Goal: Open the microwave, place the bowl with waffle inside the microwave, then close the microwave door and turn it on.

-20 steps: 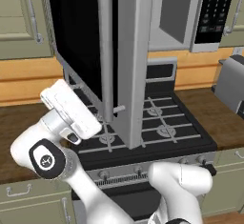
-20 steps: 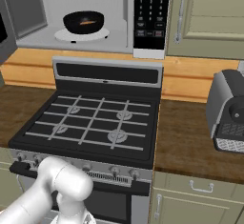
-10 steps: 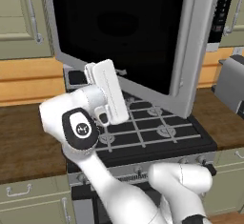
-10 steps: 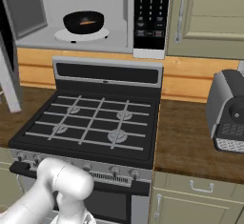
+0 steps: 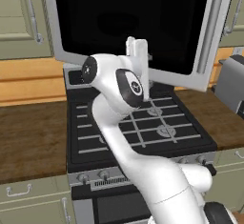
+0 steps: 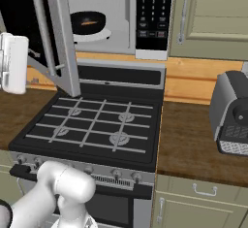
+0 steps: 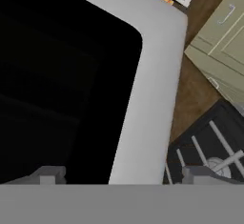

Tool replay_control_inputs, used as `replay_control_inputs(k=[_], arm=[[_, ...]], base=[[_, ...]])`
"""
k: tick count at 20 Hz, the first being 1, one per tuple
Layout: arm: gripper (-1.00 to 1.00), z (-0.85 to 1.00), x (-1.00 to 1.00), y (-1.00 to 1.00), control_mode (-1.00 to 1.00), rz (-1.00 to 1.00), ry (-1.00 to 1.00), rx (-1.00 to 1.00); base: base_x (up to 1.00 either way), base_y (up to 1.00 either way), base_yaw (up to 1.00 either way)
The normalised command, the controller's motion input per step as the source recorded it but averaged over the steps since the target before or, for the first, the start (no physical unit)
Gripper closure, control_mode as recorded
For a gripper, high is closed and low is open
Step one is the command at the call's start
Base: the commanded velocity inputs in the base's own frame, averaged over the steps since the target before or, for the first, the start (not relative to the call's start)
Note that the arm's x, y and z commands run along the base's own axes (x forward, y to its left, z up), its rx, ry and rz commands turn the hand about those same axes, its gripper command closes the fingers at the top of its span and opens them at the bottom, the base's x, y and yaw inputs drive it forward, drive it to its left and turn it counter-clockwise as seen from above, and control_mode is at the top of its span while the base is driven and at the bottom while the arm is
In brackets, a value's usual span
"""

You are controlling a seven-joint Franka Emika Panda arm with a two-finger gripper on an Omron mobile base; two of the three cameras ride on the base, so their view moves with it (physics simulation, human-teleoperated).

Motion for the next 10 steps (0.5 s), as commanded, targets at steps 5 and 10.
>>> replay_control_inputs(k=[5,10], arm=[[-1.0,0.1,0.78,-0.46,-1.0,0.19,-0.01,0.3],[-1.0,0.11,0.78,-0.3,-1.0,0.18,-0.04,0.32]], base=[[0.0,0.0,0.0],[0.0,0.0,0.0]])
